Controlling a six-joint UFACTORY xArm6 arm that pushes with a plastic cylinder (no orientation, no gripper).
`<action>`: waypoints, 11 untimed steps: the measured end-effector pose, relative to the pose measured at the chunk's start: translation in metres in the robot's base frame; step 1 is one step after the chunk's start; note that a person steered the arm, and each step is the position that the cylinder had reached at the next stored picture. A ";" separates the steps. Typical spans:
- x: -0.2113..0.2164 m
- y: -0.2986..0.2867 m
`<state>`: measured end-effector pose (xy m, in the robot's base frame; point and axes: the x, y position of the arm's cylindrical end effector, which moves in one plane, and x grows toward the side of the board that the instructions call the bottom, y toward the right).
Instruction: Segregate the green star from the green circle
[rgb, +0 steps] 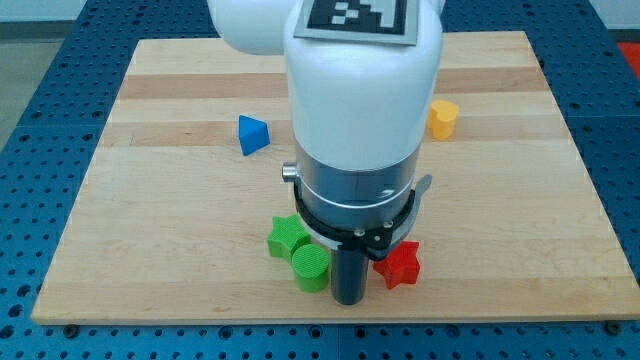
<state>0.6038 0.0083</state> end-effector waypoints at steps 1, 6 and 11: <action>-0.006 -0.031; -0.066 -0.037; -0.104 -0.155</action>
